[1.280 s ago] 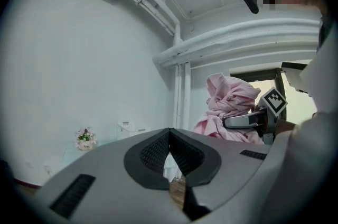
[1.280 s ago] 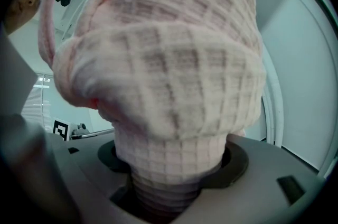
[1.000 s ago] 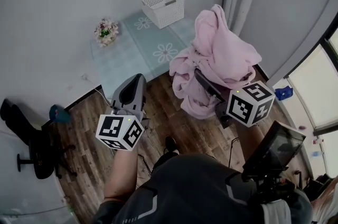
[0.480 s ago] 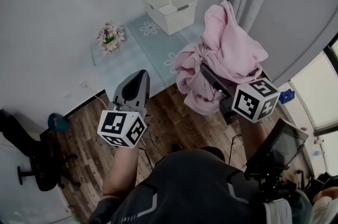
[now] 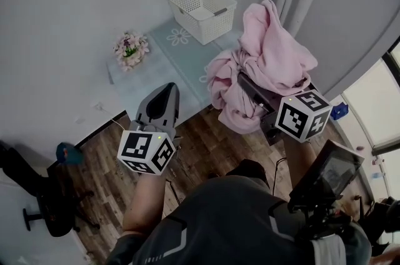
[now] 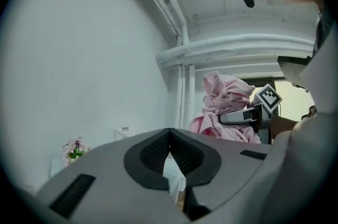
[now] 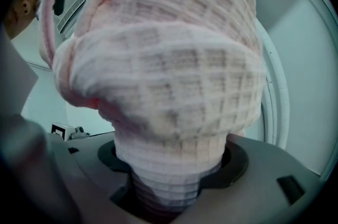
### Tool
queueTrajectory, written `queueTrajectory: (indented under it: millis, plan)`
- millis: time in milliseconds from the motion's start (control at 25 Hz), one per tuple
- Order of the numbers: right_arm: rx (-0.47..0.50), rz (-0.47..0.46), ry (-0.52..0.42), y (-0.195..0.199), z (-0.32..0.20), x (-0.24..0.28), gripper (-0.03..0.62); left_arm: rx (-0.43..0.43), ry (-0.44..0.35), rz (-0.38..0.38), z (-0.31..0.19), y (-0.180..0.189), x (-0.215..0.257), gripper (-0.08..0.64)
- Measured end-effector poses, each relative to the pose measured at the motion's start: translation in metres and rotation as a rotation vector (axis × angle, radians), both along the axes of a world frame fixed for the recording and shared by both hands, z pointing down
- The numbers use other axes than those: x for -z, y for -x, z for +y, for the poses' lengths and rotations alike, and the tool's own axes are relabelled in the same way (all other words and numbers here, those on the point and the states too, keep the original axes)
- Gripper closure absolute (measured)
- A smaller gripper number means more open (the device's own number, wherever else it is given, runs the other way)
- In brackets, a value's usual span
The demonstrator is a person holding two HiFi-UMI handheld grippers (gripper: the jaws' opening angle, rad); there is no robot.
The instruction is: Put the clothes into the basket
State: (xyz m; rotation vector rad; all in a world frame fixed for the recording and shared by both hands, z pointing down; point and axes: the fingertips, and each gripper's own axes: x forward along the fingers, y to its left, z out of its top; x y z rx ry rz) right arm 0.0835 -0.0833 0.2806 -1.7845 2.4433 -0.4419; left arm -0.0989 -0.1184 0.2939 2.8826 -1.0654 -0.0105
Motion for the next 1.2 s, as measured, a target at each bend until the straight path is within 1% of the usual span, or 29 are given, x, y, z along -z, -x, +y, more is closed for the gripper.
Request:
queueTrajectory:
  millis: [280, 400, 560, 840, 1040, 1200]
  plan:
    - [0.012, 0.016, 0.003, 0.011, -0.021, 0.004, 0.250, 0.011, 0.009, 0.022, -0.020, 0.012, -0.001, 0.551]
    - [0.013, 0.013, 0.007, 0.009, -0.030, 0.005, 0.250, 0.010, 0.011, 0.023, -0.029, 0.011, -0.001, 0.551]
    - [0.031, 0.020, 0.017, 0.002, -0.047, 0.008, 0.250, 0.036, 0.023, 0.036, -0.050, 0.006, 0.000, 0.551]
    - [0.063, 0.018, -0.002, -0.024, -0.088, 0.013, 0.250, 0.062, 0.025, 0.019, -0.082, -0.020, -0.002, 0.551]
    - [0.104, 0.020, -0.011, -0.049, -0.131, 0.016, 0.250, 0.100, 0.018, 0.011, -0.119, -0.044, 0.001, 0.551]
    - [0.133, 0.022, -0.025, -0.076, -0.168, 0.022, 0.250, 0.117, -0.007, 0.005, -0.146, -0.070, 0.009, 0.551]
